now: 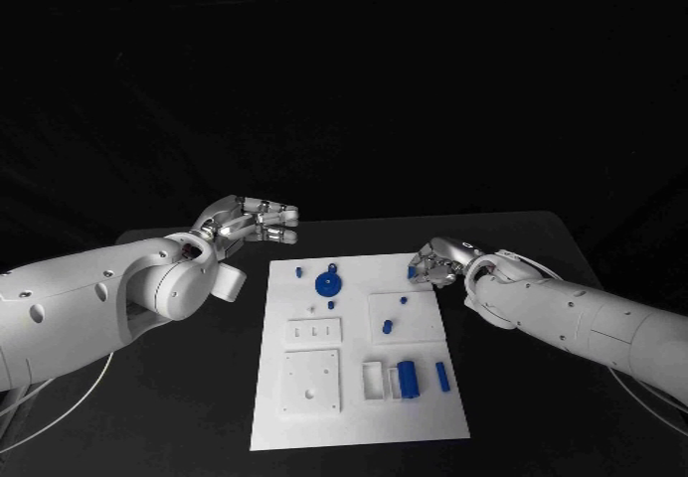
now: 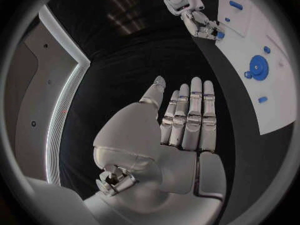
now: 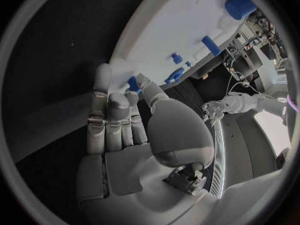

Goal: Assemble the parts on the task board

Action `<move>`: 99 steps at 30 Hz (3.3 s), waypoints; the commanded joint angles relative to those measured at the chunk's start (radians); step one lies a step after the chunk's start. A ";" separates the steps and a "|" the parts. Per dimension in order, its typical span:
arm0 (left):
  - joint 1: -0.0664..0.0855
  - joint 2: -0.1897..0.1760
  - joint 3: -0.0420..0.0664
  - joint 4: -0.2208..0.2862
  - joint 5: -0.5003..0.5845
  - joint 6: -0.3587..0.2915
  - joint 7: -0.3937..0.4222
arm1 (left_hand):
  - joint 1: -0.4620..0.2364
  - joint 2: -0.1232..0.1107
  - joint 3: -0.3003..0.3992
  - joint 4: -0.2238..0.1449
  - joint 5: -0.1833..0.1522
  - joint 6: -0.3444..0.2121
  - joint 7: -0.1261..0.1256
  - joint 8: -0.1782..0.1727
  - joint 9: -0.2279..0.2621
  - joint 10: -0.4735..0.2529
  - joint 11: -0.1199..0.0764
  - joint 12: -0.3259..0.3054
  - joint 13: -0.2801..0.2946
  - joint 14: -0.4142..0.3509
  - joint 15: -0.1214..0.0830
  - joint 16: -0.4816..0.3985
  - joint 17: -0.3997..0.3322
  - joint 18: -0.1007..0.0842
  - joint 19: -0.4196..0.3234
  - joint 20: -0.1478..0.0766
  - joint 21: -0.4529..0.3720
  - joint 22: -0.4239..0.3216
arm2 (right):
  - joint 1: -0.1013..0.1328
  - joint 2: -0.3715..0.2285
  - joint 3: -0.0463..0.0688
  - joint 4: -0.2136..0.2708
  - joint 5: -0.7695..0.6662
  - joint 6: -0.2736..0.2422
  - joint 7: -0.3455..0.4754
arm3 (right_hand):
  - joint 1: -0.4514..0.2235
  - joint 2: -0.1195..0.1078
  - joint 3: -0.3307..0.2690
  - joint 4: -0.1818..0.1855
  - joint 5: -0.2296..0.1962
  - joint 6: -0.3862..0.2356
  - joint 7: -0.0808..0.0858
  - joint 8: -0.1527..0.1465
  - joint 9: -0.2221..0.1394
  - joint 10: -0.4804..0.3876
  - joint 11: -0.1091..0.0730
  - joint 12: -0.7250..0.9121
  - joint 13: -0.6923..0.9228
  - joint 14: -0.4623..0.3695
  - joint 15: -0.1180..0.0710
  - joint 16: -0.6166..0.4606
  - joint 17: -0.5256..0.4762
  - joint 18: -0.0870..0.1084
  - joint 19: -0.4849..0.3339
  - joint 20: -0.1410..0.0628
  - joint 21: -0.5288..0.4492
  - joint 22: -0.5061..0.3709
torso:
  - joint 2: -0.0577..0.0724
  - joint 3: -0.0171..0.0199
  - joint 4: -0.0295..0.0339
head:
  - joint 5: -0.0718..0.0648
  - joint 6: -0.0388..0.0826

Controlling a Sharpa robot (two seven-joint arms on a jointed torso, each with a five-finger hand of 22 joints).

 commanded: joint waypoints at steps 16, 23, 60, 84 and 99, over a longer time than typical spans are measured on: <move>0.000 0.001 0.001 0.001 -0.003 0.013 0.005 | 0.004 -0.007 0.001 0.007 -0.004 -0.007 0.002 -0.003 0.001 -0.005 0.001 -0.002 0.001 0.000 0.001 -0.005 0.001 -0.011 0.004 0.002 -0.006 0.001 | -0.001 0.003 0.000 0.008 -0.012 -0.033 -0.016 | -0.007 0.000 0.031 0.012 -0.005 0.029 -0.006 -0.014 -0.001 0.004 0.003 0.007 -0.001 0.000 0.003 0.010 0.005 0.004 0.001 0.006 -0.004 0.002 | 0.001 0.0012 0.0003 | -0.003 0.003; 0.001 0.000 0.001 -0.004 -0.023 -0.002 -0.018 | -0.004 0.002 0.003 0.019 -0.006 0.020 -0.010 -0.002 0.003 0.026 -0.010 -0.002 0.001 0.017 -0.007 0.004 0.005 -0.011 0.013 -0.002 -0.001 0.003 | 0.008 -0.021 0.000 0.047 -0.011 -0.060 -0.045 | -0.009 -0.004 0.045 0.014 0.009 0.043 -0.010 -0.012 -0.001 0.012 0.000 0.013 0.004 0.002 0.001 0.019 0.015 0.004 0.004 0.004 -0.002 0.003 | -0.002 -0.0007 -0.0031 | 0.001 0.009; 0.008 0.236 -0.010 -0.170 -0.316 0.113 -0.516 | -0.204 -0.218 0.072 0.360 -0.028 0.028 -0.021 -0.004 -0.007 0.157 -0.040 -0.001 0.005 0.092 -0.046 0.095 0.056 -0.039 0.133 -0.051 -0.051 0.003 | 0.093 -0.029 0.003 0.427 -0.133 -0.011 -0.243 | -0.015 -0.031 0.078 0.038 0.019 0.075 -0.017 -0.030 0.002 0.017 -0.004 0.010 0.006 0.004 -0.002 0.018 0.018 0.001 0.008 0.000 -0.002 0.003 | -0.082 -0.0187 -0.0072 | 0.075 -0.012; 0.008 0.283 -0.021 -0.181 -0.348 0.209 -0.591 | -0.185 -0.068 -0.016 0.187 -0.028 0.039 -0.022 -0.003 -0.007 0.137 -0.037 0.000 0.005 0.076 -0.040 0.091 0.048 -0.034 0.131 -0.042 -0.080 0.009 | 0.092 0.011 0.003 0.464 -0.150 -0.005 -0.258 | -0.018 -0.035 0.081 0.042 0.020 0.073 -0.017 -0.029 0.003 0.017 -0.004 0.009 0.005 0.004 -0.002 0.016 0.017 0.002 0.009 0.001 -0.003 0.001 | -0.080 -0.0193 -0.0086 | 0.070 -0.011; 0.008 0.277 -0.022 -0.169 -0.317 0.192 -0.560 | -0.085 0.040 0.031 0.122 -0.026 0.096 -0.046 -0.003 -0.007 0.163 -0.056 -0.001 0.004 0.073 -0.045 0.096 0.051 -0.036 0.130 -0.045 -0.079 0.011 | 0.091 0.018 0.003 0.461 -0.153 0.019 -0.260 | -0.018 -0.035 0.081 0.044 0.020 0.074 -0.017 -0.029 0.003 0.016 -0.004 0.009 0.005 0.004 -0.002 0.016 0.016 0.002 0.009 0.001 -0.003 0.000 | -0.079 -0.0199 -0.0078 | 0.066 -0.009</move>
